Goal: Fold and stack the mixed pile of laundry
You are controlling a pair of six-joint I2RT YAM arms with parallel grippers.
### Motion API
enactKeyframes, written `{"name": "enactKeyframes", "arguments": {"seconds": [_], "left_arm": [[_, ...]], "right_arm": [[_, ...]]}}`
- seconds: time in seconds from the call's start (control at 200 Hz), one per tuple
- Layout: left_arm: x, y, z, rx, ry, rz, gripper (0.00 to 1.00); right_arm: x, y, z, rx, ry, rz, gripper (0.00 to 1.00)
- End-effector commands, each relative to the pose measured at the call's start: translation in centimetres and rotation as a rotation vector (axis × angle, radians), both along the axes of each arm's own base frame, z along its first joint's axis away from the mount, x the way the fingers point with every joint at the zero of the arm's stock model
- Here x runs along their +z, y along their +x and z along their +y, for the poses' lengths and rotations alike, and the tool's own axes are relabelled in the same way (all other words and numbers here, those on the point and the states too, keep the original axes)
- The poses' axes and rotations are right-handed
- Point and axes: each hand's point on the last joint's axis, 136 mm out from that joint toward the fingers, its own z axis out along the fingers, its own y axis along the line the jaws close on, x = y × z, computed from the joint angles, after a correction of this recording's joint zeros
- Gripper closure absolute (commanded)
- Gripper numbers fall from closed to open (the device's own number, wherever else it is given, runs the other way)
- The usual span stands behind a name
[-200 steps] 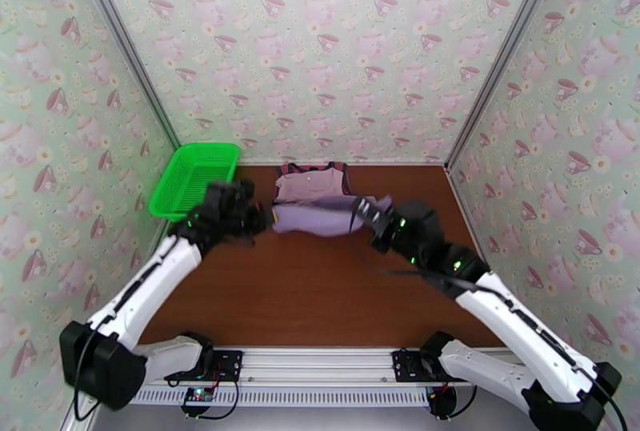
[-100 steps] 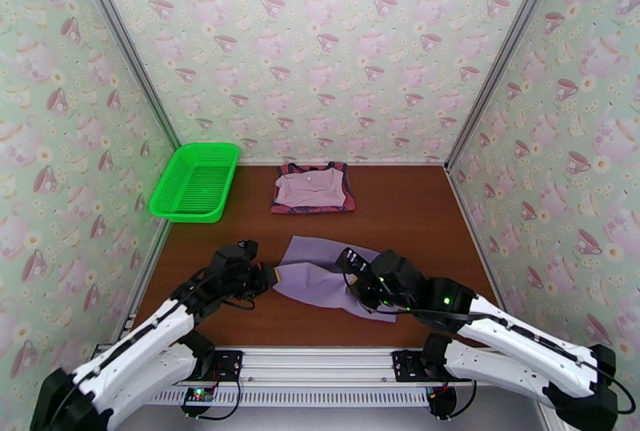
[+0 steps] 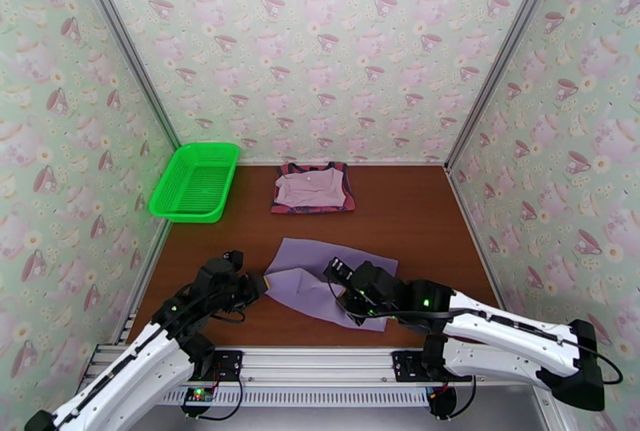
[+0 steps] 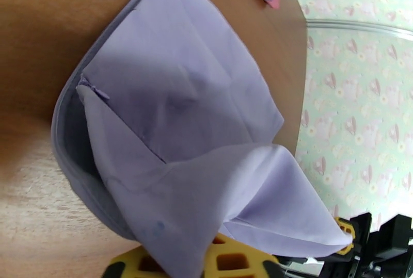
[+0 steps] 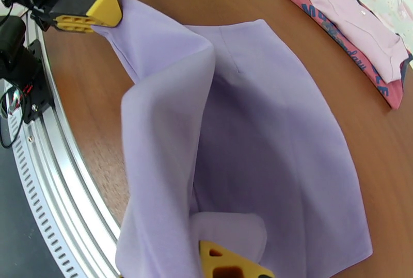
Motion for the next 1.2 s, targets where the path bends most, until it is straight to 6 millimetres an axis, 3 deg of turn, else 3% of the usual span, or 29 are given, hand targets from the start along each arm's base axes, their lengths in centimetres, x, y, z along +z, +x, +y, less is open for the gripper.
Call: {"name": "enactKeyframes", "arguments": {"seconds": [0.0,0.11,0.215,0.396,0.706,0.816,0.937,0.982,1.067,1.192], "left_arm": [[-1.1,0.0,0.9,0.075,0.006,0.044,0.63],[-1.7,0.0,0.9,0.098,-0.014,0.058,0.44],[-2.2,0.1,1.3,0.128,-0.011,0.066,0.37],[-2.6,-0.1,1.3,0.154,-0.030,0.080,0.34],[-4.8,-0.8,1.8,0.205,-0.017,0.119,0.33],[-5.1,-0.6,1.9,0.223,-0.024,0.104,0.38],[-4.7,-0.1,2.2,0.243,-0.016,0.078,0.51],[-4.6,0.2,2.2,0.247,-0.013,0.067,0.64],[-4.1,0.9,2.1,0.256,-0.010,0.044,1.00],[-2.7,2.0,1.6,0.238,0.006,0.020,1.00]], "right_arm": [[-0.2,0.2,-0.2,-0.058,0.012,0.002,1.00],[-0.3,0.0,0.4,-0.060,0.028,0.002,1.00],[-0.6,-0.2,1.1,-0.059,0.031,0.003,1.00],[-1.1,-0.5,2.0,-0.046,0.030,0.003,1.00],[-1.0,-0.7,2.3,-0.049,0.061,-0.003,1.00],[-0.8,-0.7,2.1,-0.053,0.069,-0.007,1.00],[-0.7,-0.7,1.9,-0.056,0.076,-0.008,1.00],[-0.6,-0.8,1.8,-0.058,0.080,-0.008,1.00],[-0.7,-0.8,1.5,-0.062,0.079,-0.006,1.00],[-0.4,-0.8,1.2,-0.063,0.076,-0.017,1.00]]}}
